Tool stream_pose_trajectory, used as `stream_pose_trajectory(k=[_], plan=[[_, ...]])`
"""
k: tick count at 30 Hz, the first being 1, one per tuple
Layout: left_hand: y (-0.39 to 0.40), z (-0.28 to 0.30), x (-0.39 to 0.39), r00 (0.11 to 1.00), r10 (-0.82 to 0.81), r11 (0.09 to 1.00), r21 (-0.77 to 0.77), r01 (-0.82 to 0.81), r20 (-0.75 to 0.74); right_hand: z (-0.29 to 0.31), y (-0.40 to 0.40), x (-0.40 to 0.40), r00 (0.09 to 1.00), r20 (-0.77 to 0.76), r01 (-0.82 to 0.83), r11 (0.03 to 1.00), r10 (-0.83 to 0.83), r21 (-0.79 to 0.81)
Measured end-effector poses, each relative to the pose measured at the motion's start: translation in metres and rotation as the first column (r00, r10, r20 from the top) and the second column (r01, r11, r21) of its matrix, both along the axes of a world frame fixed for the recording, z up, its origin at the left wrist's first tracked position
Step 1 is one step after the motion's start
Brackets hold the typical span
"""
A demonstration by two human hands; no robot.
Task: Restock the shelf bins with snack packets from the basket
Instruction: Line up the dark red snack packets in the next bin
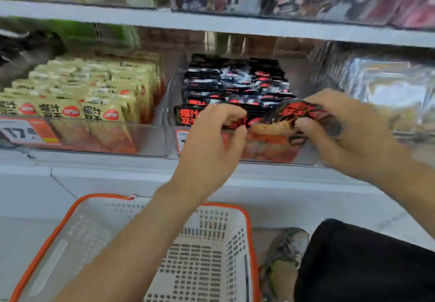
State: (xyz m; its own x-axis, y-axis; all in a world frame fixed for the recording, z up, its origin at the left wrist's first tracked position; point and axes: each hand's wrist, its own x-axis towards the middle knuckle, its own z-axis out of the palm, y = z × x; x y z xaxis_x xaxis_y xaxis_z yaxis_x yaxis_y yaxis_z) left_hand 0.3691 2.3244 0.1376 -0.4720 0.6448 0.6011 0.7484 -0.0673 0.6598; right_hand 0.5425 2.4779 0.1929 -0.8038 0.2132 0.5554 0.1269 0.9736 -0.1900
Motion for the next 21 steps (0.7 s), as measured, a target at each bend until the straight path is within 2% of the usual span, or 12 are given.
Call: stream_pose_trajectory(k=[3,7,9,12,18,21], plan=[[0.021,0.013,0.003,0.968,0.025,0.997,-0.059,-0.041,-0.251,0.009,0.022,0.014,0.995,-0.076,0.070,0.990,-0.060,0.124],[0.046,0.010,0.007,0.900,0.007,0.965,-0.234,-0.120,-0.436,-0.002,0.048,0.014,0.992,-0.040,0.124,0.992,-0.123,0.034],[0.054,0.004,0.008,0.884,0.005,0.928,-0.328,-0.178,-0.467,-0.009,0.057,0.007,0.991,0.051,0.122,0.992,-0.123,0.028],[0.060,-0.003,0.006,0.850,0.027,0.900,-0.357,-0.249,-0.526,-0.017,0.062,-0.004,0.987,0.147,0.064,0.997,-0.071,0.051],[0.061,-0.004,0.003,0.842,0.010,0.900,-0.362,-0.243,-0.540,-0.025,0.057,-0.017,0.984,0.155,0.085,0.996,-0.086,0.012],[0.061,-0.004,0.002,0.845,0.012,0.905,-0.354,-0.237,-0.535,-0.027,0.055,-0.021,0.990,0.110,0.091,0.996,-0.089,-0.021]])
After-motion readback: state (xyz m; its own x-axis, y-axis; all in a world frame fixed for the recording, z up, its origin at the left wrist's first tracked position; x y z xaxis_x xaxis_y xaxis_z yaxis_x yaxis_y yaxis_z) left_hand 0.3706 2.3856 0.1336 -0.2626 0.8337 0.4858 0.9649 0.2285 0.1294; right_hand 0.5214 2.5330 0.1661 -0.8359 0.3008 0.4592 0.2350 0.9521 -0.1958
